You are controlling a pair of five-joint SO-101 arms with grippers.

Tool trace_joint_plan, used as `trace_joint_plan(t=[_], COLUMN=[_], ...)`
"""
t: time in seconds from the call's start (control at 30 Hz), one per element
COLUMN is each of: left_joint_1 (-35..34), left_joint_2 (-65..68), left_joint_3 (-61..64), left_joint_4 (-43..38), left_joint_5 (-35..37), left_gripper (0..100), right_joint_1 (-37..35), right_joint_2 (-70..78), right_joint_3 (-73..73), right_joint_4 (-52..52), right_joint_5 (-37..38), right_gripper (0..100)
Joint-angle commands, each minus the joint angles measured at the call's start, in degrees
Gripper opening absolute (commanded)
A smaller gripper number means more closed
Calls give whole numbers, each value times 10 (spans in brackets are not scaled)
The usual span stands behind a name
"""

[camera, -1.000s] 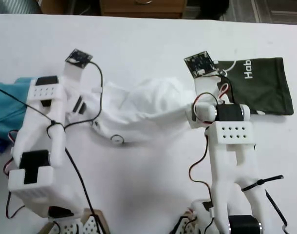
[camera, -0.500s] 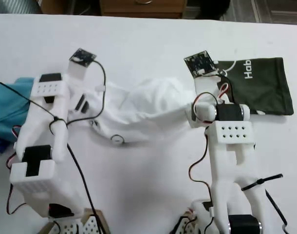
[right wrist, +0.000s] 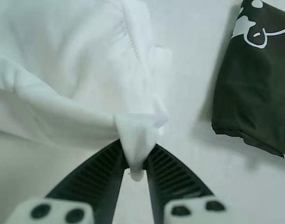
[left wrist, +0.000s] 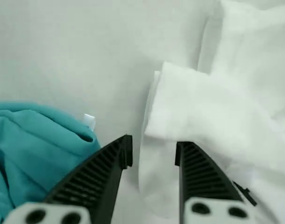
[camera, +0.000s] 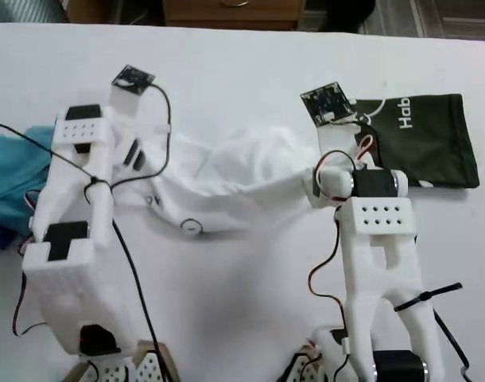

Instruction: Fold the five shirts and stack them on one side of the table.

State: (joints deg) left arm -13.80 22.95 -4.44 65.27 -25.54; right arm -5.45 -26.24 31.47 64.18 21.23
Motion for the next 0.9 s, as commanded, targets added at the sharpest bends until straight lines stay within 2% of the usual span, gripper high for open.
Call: trace_joint_plan(t=[0.0,0.1,0.17,0.2,0.23,0.47,0.53,0.63,0.87], left_joint_1=[6,11,12,12,13,11,11,12,19], left_joint_2=[5,20,28,31,33,33,37,38,40], left_joint_3=[-58,-91,-114,-123,-131,-193,-218,-229,-227], left_joint_4=[17,39,60,70,83,173,196,185,158], left_joint_5=[11,9,9,9,9,7,7,11,56], left_gripper=[173,143,28,18,42,41,81,169,176], right_joint_1=[7,7,7,7,7,7,7,7,7], right_joint_2=[1,1,1,1,1,1,1,1,1], right_joint_3=[-23,-23,-23,-23,-23,-23,-23,-23,-23], right_joint_4=[-12,-12,-12,-12,-12,-12,-12,-12,-12], right_joint_5=[3,3,3,3,3,3,3,3,3], right_gripper=[21,21,21,21,21,21,21,21,21])
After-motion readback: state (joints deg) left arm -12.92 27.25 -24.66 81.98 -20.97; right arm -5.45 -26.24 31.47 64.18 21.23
